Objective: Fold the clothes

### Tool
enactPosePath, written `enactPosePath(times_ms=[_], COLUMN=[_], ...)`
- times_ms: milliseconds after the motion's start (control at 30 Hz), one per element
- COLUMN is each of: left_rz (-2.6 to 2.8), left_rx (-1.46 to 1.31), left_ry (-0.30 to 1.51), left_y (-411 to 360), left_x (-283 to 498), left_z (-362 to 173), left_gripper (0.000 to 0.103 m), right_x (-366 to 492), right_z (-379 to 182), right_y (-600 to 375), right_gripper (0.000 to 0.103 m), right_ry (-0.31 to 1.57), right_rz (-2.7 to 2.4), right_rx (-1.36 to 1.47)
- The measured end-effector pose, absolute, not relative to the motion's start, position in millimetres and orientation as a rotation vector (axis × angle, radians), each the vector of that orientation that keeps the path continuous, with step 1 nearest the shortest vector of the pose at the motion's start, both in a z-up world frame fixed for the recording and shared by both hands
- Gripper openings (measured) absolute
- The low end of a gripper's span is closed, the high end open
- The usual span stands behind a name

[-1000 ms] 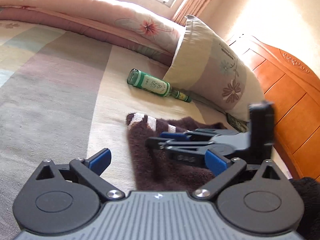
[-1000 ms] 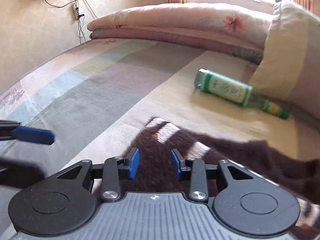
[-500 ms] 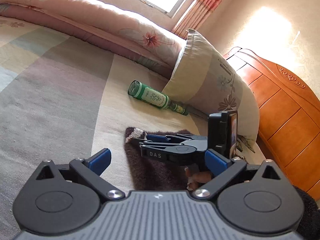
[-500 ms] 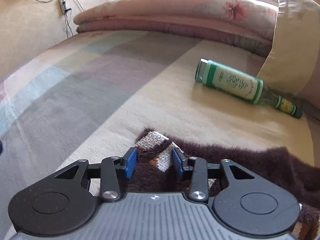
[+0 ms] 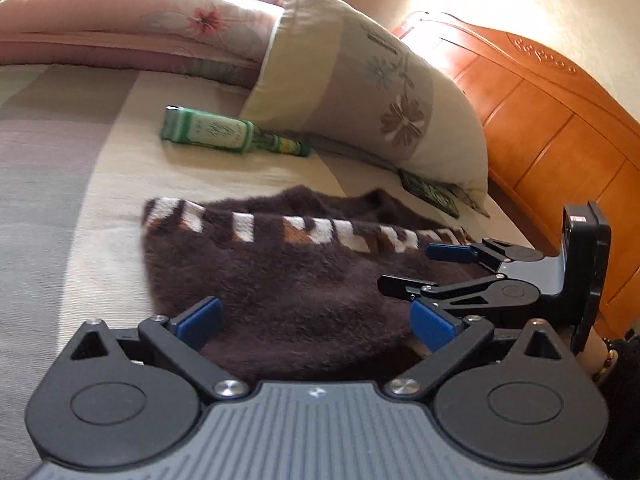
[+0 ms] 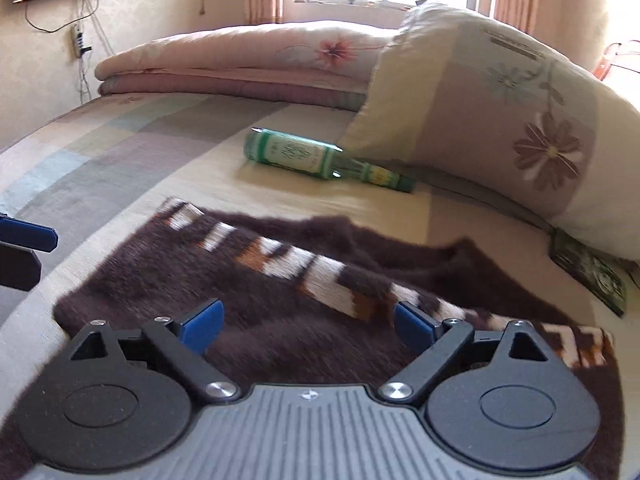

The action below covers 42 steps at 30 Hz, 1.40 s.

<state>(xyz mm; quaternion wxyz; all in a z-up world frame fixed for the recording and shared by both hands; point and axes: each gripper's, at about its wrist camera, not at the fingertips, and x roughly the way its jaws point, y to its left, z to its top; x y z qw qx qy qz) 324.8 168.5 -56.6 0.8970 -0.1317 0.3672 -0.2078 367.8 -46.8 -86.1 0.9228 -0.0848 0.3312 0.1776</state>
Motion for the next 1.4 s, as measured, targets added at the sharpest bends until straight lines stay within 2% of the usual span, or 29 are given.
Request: enactPosePath(times_ms=[133,233,367,467,600,700,967,1067,1267,1400], left_rz=[-0.401,-0.416,-0.419,-0.422,-0.41,-0.407,-0.386,-0.385,-0.426,-0.417], left_rx=[-0.255,-0.352,-0.452,-0.505,-0.49,-0.453,-0.399,-0.379,-0.361,-0.338], left_ry=[0.838,0.843,0.782,0.814,0.834,0.839,0.84,0.823,0.832,0.858], left_y=[161,179,201,209,206,200,193,190,188,186], left_x=[334,337,335,340,342,342,340,338,337,338], left_z=[-85,-94,-83,-92,-97,-96,-93,-85,-86,-92], left_gripper=[0.1,0.1,0.1,0.1,0.1,0.1,0.1,0.1,0.1,0.1], right_x=[361,355,365,384,424,439,421,417,423,439], right_z=[-110,-115,-93,-83,-100,-119,-104,-101,-75,-84], right_y=[-69,-90,-102,-102,-80,-77,-169,-192,-132,-112], right_gripper=[0.095,0.098,0.1,0.103,0.103,0.102,0.102,0.103,0.103,0.103], right_ry=[0.733,0.747,0.737,0.754,0.87,0.948,0.866,0.875,0.846,0.859], right_rz=[0.306,0.32,0.435,0.584,0.74,0.677,0.36,0.276,0.53,0.543], right_rx=[-0.168,-0.074,0.146,0.356,0.556,0.55,0.41,0.453,0.544,0.522])
